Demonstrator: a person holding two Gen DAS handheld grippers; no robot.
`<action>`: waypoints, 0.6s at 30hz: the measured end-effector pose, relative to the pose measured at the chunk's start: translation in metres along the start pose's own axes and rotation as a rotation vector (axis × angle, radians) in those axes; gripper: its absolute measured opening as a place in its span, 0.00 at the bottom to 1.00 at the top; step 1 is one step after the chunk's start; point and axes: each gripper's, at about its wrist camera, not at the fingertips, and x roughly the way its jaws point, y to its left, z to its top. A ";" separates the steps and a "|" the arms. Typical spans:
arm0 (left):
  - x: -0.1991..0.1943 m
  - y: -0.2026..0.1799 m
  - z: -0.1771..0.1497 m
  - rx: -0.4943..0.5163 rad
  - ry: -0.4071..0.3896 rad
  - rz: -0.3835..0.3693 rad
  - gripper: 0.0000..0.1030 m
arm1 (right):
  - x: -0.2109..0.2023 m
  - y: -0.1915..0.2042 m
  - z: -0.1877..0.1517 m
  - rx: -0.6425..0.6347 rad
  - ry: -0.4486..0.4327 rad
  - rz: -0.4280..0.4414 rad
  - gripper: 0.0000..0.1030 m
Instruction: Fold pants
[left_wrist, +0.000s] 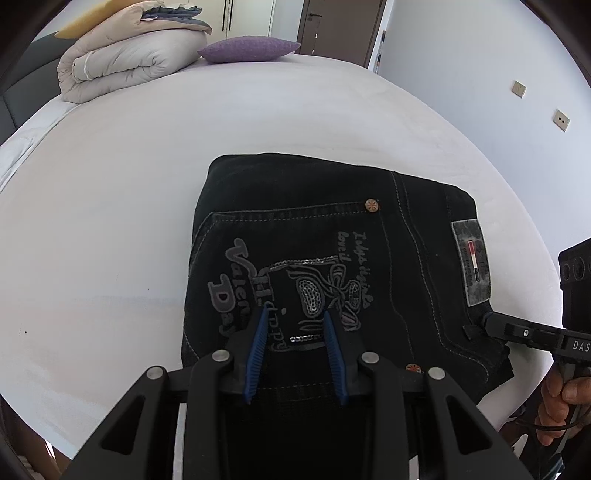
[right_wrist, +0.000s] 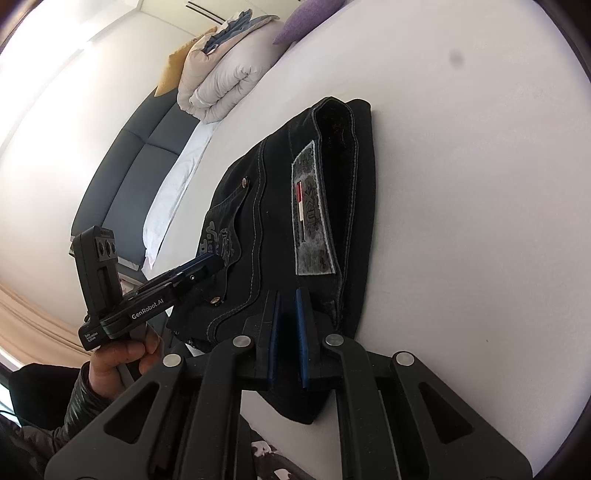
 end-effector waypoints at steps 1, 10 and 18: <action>-0.001 0.000 -0.002 -0.002 -0.002 0.001 0.32 | -0.002 0.000 -0.002 0.001 -0.002 0.000 0.06; -0.036 0.012 -0.020 -0.034 -0.044 -0.022 0.51 | -0.035 0.009 -0.017 -0.029 -0.024 -0.049 0.11; -0.066 0.071 0.002 -0.158 -0.155 -0.038 0.96 | -0.062 0.007 -0.001 -0.012 -0.111 -0.079 0.70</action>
